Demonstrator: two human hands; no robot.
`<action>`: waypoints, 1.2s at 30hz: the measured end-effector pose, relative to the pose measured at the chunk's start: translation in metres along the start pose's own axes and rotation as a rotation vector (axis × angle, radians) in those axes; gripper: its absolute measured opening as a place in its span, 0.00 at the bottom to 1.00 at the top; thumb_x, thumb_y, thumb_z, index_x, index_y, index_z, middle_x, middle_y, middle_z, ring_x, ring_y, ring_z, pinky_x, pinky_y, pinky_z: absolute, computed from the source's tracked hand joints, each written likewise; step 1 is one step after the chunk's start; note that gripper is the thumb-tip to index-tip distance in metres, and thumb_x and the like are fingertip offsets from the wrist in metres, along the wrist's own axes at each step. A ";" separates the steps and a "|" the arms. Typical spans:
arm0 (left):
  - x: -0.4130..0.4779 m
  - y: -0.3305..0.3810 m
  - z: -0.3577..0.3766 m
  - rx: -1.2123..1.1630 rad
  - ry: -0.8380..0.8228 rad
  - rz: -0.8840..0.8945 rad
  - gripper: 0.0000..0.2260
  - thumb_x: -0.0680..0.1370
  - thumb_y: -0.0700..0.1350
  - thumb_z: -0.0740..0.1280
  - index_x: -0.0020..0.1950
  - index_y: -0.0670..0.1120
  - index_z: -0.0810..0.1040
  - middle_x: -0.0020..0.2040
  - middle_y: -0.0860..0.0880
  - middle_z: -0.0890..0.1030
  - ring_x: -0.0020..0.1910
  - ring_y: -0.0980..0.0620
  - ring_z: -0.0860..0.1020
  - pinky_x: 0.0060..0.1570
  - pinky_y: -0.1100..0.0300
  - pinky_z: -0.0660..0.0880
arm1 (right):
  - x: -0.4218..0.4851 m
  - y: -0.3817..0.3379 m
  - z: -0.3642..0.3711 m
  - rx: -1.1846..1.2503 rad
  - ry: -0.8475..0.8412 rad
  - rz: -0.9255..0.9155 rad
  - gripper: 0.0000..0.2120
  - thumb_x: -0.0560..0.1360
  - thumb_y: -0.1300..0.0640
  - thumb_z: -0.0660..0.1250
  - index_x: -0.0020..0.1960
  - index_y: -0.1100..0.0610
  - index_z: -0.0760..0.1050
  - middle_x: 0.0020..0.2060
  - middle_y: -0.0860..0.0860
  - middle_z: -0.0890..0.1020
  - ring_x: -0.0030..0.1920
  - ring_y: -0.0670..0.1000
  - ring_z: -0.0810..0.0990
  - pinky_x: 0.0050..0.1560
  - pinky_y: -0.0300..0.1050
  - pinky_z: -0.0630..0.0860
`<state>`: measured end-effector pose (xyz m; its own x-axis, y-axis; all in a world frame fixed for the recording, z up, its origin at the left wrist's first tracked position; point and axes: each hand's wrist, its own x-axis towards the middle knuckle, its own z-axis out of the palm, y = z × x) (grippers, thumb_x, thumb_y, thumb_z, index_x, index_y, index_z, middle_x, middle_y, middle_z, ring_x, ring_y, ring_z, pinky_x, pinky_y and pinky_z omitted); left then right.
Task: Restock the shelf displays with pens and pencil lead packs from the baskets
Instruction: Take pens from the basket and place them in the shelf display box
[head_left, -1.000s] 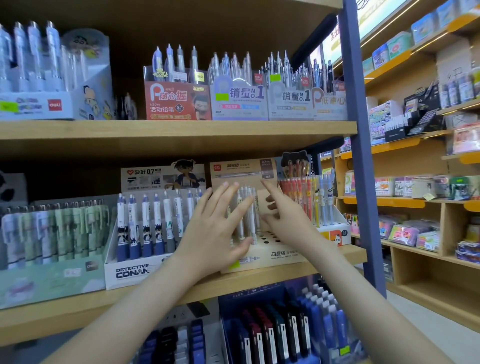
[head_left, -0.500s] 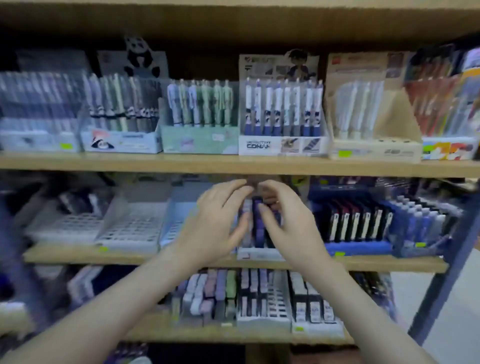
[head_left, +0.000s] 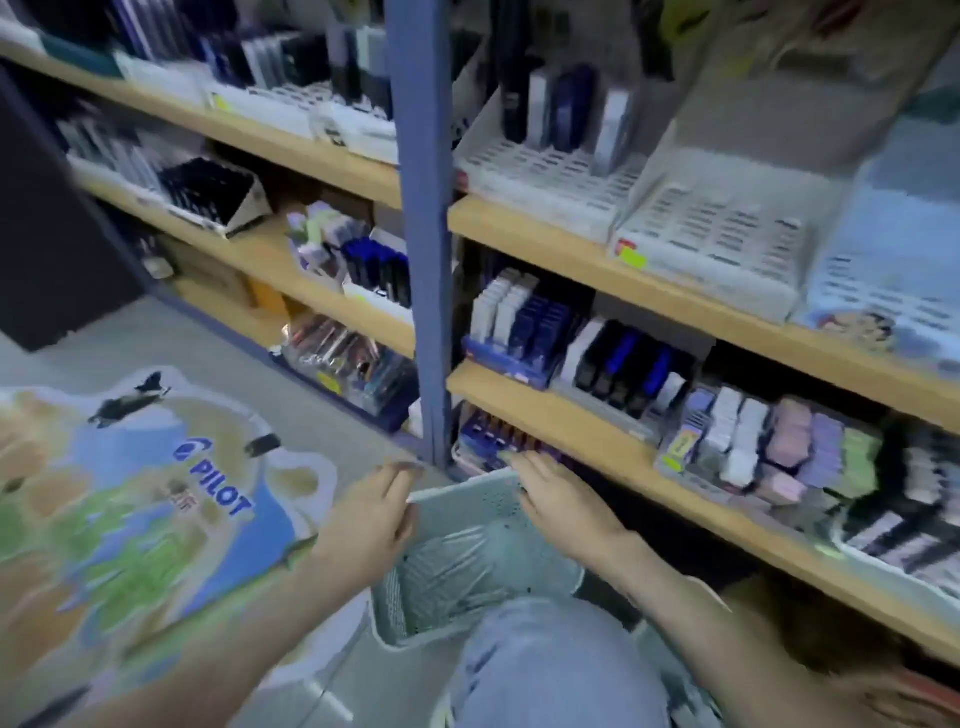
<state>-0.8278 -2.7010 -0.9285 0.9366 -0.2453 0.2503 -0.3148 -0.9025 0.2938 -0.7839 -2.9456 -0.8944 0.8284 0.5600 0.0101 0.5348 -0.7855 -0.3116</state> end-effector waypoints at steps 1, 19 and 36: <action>-0.009 -0.015 0.016 0.010 -0.040 -0.042 0.15 0.74 0.47 0.58 0.59 0.45 0.70 0.50 0.45 0.78 0.44 0.44 0.78 0.41 0.55 0.75 | 0.010 0.006 0.025 0.005 -0.086 0.014 0.25 0.81 0.58 0.55 0.76 0.55 0.53 0.70 0.53 0.65 0.71 0.52 0.62 0.68 0.42 0.58; -0.034 -0.086 0.155 0.163 -0.333 -0.120 0.28 0.66 0.47 0.71 0.65 0.39 0.75 0.70 0.37 0.70 0.69 0.39 0.67 0.71 0.46 0.58 | 0.059 0.084 0.292 -0.301 -0.733 -0.444 0.45 0.40 0.47 0.80 0.58 0.51 0.81 0.56 0.51 0.82 0.56 0.53 0.81 0.54 0.52 0.79; -0.019 -0.107 0.152 0.360 -0.306 -0.024 0.25 0.73 0.39 0.51 0.70 0.38 0.69 0.74 0.37 0.62 0.73 0.39 0.64 0.72 0.45 0.61 | 0.072 0.080 0.315 -0.381 -0.633 -0.301 0.25 0.69 0.57 0.56 0.66 0.59 0.67 0.56 0.54 0.81 0.55 0.56 0.80 0.57 0.51 0.70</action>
<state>-0.7884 -2.6533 -1.1049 0.9624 -0.2668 -0.0518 -0.2696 -0.9613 -0.0562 -0.7339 -2.8853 -1.2183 0.4483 0.7158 -0.5353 0.8353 -0.5488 -0.0343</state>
